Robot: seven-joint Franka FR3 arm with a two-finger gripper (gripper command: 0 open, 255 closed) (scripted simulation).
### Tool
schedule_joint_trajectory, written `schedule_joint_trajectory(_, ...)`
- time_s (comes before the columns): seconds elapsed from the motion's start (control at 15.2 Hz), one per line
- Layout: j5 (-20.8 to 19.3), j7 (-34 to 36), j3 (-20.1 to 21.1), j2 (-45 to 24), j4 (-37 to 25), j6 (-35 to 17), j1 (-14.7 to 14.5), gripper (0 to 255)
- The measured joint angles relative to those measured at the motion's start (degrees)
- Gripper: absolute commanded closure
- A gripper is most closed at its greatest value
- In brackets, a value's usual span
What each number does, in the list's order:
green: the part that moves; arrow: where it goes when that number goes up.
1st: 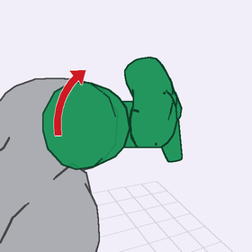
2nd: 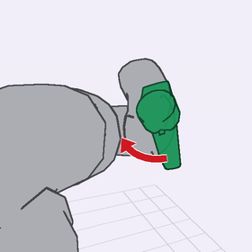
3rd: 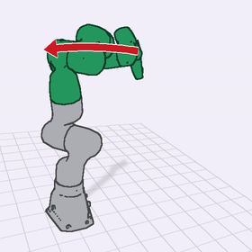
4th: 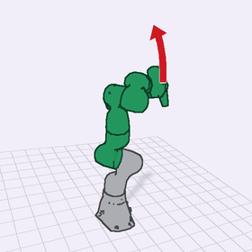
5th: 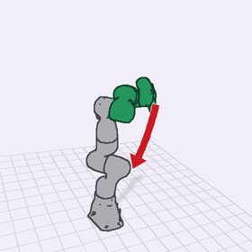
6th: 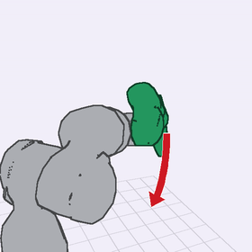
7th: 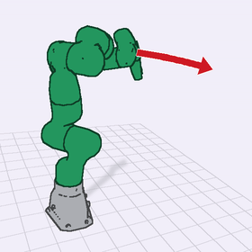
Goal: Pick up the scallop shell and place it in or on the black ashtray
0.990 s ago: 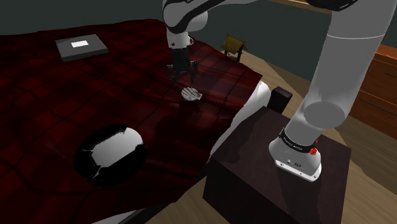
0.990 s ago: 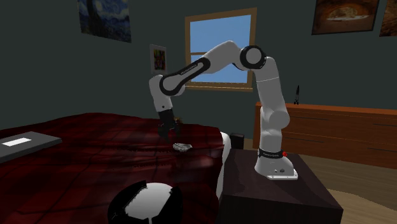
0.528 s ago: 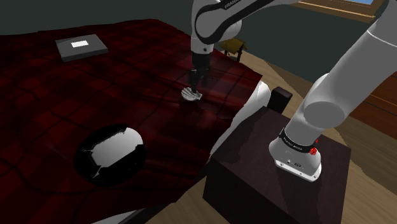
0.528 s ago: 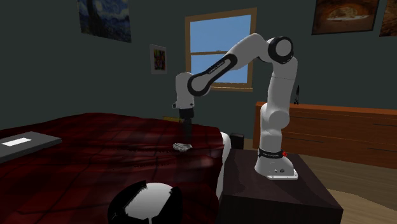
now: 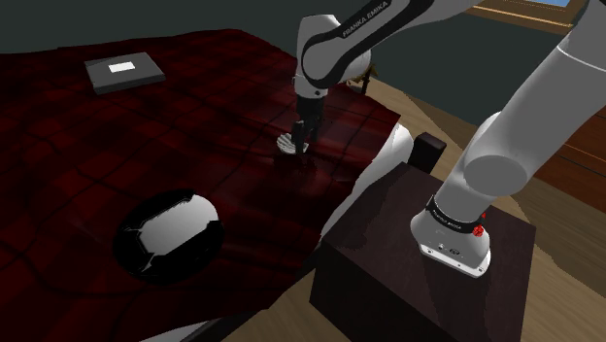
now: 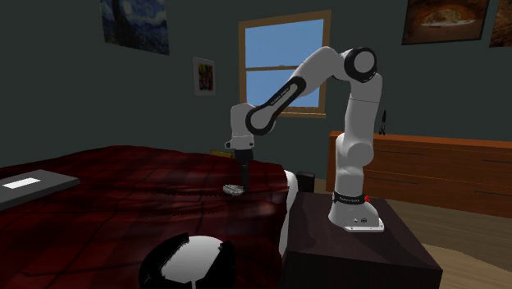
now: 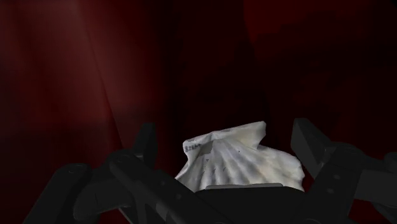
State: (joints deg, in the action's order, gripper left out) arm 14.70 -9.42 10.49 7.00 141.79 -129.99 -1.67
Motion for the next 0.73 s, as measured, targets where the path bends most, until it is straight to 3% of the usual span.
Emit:
schedule_joint_trajectory(0.4, 0.08, -0.06, 0.06, -0.3, 0.24, -0.6, -0.05, 0)
schedule_joint_trajectory(0.46, 0.08, -0.06, 0.06, -0.3, 0.24, -0.6, -0.05, 255)
schedule_joint_trajectory(0.73, 0.08, -0.06, 0.06, -0.3, 0.24, -0.6, -0.05, 255)
